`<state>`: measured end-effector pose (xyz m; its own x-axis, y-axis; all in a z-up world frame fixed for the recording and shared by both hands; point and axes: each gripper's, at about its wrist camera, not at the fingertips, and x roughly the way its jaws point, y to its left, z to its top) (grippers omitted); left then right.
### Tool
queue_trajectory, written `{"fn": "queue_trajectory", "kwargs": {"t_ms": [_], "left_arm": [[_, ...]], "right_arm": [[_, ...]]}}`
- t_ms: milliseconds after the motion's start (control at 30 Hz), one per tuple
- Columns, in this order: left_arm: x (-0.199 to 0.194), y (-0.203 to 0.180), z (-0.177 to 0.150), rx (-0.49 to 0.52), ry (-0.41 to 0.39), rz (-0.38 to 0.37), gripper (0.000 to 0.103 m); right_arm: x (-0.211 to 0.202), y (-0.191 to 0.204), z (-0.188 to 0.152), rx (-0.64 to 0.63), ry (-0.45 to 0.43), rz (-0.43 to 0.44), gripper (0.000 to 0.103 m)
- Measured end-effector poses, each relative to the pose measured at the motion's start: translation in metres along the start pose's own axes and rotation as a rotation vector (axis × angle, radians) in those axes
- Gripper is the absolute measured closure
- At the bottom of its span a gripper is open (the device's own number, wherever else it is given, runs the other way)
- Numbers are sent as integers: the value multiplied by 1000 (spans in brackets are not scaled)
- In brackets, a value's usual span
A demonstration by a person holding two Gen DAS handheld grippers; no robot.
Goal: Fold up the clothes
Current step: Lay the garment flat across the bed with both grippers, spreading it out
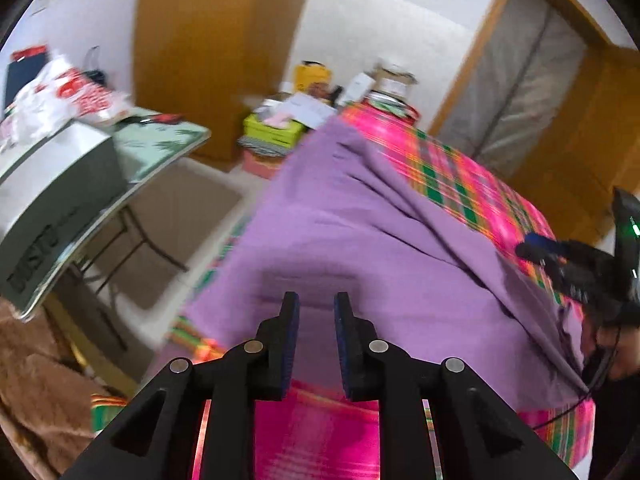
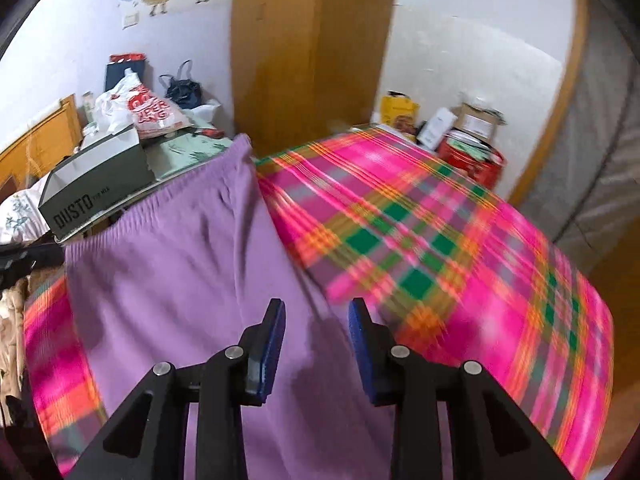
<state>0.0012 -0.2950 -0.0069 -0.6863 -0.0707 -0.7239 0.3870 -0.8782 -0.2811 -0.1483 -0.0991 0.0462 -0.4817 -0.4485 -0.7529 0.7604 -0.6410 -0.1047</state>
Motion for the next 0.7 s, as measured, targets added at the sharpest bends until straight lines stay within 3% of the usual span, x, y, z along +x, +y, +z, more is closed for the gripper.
{"fn": "queue_trajectory", "kwargs": {"t_ms": [100,267,633,667,700], "left_arm": [[11,-24,-5,56,19,-42,84],[30,-58,-12,118,58,-69,70],[51,-82,-20,164,110,-75,69],[51,-83,-20,170,110,-75,69],[52,-84,-20,177,108,-77,69]], "right_arm": [[-27,4,-38,21,-17,-33,69],[-41,13,-76,12,-8,-82,69],[-22,23,-100,-84,65,-77,69],[-21,21,-100,-77,65,-82,74],[-22,18,-100,-64,59,-85,86]]}}
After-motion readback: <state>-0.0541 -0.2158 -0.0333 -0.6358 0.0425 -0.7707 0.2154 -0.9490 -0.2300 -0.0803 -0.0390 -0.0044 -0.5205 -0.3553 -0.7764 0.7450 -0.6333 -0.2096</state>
